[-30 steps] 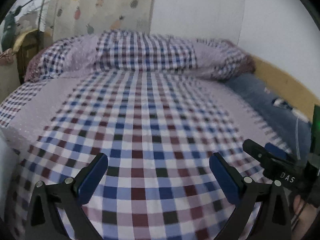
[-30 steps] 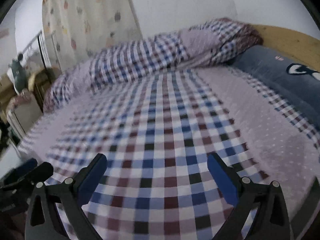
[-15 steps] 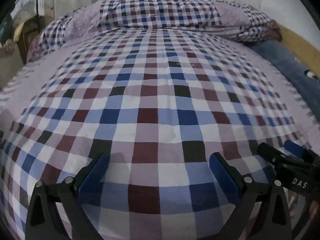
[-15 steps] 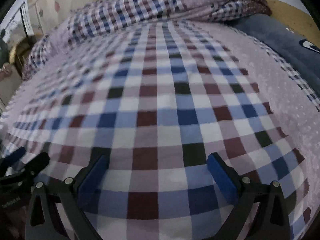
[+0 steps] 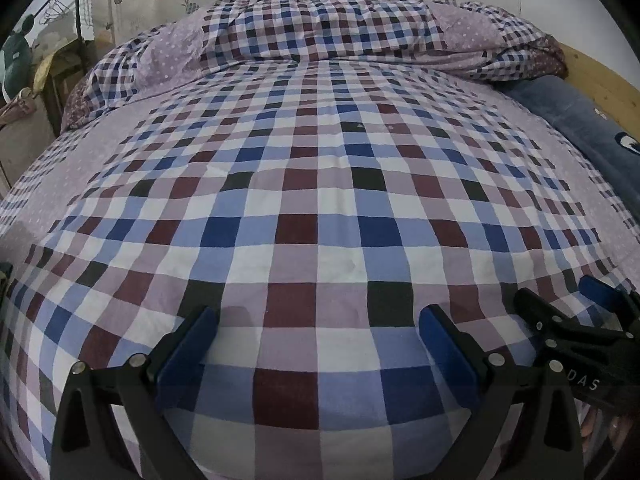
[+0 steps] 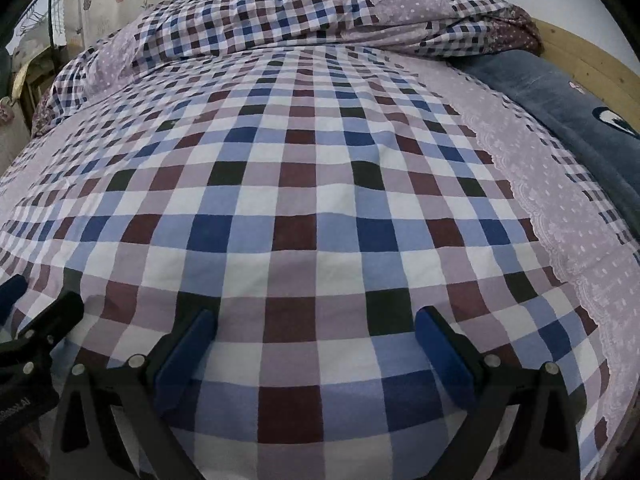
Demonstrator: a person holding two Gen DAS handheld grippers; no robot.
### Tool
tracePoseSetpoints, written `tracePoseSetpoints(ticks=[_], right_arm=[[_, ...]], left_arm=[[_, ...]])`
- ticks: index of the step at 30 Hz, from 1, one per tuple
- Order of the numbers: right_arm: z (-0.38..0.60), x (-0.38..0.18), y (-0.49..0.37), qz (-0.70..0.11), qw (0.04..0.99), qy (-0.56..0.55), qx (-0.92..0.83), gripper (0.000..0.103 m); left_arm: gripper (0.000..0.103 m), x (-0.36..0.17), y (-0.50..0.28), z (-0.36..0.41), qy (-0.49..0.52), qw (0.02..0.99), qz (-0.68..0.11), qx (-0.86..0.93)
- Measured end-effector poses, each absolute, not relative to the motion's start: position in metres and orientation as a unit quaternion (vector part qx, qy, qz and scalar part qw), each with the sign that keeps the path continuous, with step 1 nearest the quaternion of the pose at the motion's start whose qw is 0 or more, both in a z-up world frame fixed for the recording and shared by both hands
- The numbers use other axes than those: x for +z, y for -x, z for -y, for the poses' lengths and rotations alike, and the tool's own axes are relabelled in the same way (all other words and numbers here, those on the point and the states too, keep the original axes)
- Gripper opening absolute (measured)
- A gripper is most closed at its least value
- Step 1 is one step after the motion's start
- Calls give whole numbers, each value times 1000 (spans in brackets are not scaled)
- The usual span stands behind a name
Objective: Fold clothes
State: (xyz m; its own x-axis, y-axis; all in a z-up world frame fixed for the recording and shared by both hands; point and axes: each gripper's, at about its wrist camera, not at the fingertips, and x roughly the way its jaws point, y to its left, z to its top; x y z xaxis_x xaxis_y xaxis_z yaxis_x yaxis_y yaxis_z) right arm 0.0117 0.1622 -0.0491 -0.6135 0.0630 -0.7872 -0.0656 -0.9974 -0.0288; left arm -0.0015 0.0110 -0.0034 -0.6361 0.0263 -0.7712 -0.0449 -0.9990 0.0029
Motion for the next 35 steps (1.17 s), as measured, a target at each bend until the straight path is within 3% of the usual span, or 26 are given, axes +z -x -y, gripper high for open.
tracePoseSetpoints(ticks=[35], right_arm=[[-163, -50, -9, -3, 35, 438, 898, 103]], left_arm=[[103, -5, 4, -9, 427, 25, -5, 904]])
